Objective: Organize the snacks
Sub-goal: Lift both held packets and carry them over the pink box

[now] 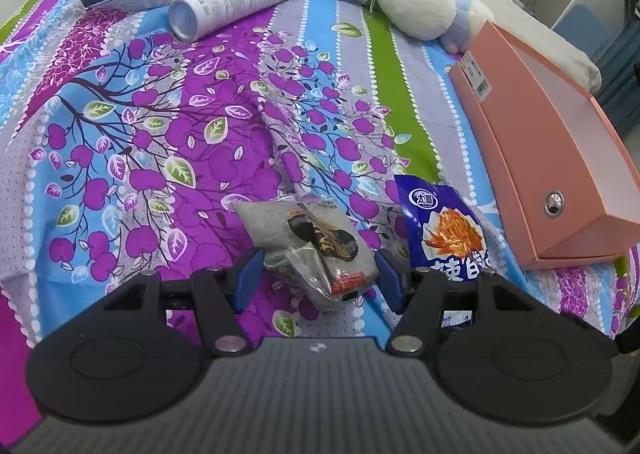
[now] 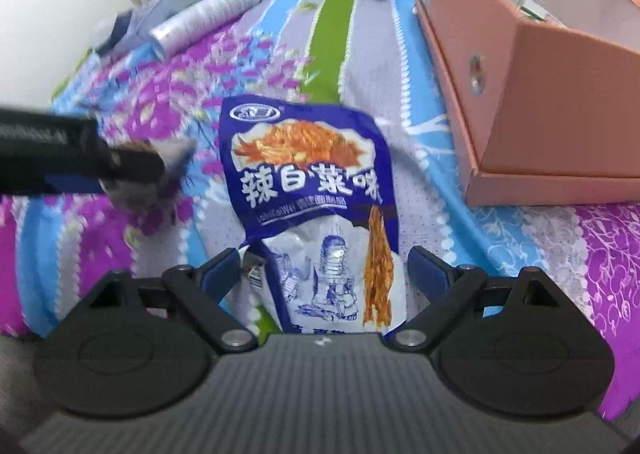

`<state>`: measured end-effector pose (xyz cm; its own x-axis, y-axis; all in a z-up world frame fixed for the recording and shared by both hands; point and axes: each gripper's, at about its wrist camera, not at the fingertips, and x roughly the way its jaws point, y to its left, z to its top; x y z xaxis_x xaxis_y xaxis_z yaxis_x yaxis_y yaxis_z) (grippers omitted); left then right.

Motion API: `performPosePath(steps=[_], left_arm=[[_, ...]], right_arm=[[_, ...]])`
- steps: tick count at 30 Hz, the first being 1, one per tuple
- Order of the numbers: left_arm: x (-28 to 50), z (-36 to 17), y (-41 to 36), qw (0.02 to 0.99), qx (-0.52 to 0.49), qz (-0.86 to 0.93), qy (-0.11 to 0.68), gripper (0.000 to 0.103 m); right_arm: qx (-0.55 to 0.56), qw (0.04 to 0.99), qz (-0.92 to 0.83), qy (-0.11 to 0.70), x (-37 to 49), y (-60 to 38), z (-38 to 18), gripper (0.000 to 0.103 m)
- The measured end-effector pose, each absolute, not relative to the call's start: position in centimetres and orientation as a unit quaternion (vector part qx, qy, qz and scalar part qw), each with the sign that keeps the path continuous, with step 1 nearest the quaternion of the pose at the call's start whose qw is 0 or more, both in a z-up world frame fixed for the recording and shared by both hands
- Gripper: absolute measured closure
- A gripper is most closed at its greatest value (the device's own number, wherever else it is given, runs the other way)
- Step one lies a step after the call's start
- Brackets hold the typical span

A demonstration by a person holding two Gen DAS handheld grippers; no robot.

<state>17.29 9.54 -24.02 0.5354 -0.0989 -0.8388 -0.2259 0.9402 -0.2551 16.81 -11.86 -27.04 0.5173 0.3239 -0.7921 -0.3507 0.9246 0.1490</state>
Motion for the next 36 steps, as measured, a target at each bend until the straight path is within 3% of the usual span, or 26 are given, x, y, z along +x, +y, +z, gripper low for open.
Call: performPosePath(steps=[7, 9, 11, 20, 22, 23, 24, 36], left_arm=[[17.4, -23.7, 9.1, 0.861, -0.169, 0.032, 0.478, 0.037], [17.3, -23.5, 9.0, 0.863, -0.168, 0.029, 0.476, 0.037], [17.3, -23.3, 8.9, 0.864, -0.167, 0.027, 0.475, 0.037], [17.1, -21.4, 8.4, 0.870, -0.163, 0.015, 0.465, 0.037], [16.9, -20.7, 8.3, 0.873, -0.163, 0.011, 0.460, 0.037], [16.9, -20.4, 8.3, 0.874, -0.163, 0.009, 0.458, 0.037], [16.8, -20.1, 8.1, 0.875, -0.163, 0.006, 0.456, 0.037], [16.3, -17.5, 7.1, 0.885, -0.160, -0.014, 0.438, 0.037]], right_arm=[[-0.036, 0.874, 0.197, 0.443, 16.8, -11.2, -27.3, 0.013], [-0.038, 0.874, 0.196, 0.442, 16.7, -11.3, -27.1, 0.028], [-0.035, 0.874, 0.195, 0.444, 16.7, -11.5, -26.8, 0.036], [-0.027, 0.879, 0.192, 0.436, 16.1, -12.6, -25.2, 0.046], [-0.023, 0.881, 0.193, 0.432, 15.9, -12.8, -24.5, 0.051], [-0.022, 0.882, 0.192, 0.430, 15.8, -12.9, -24.2, 0.061], [-0.020, 0.883, 0.192, 0.429, 15.7, -13.0, -23.9, 0.064], [-0.009, 0.886, 0.192, 0.422, 15.4, -13.9, -22.4, 0.071]])
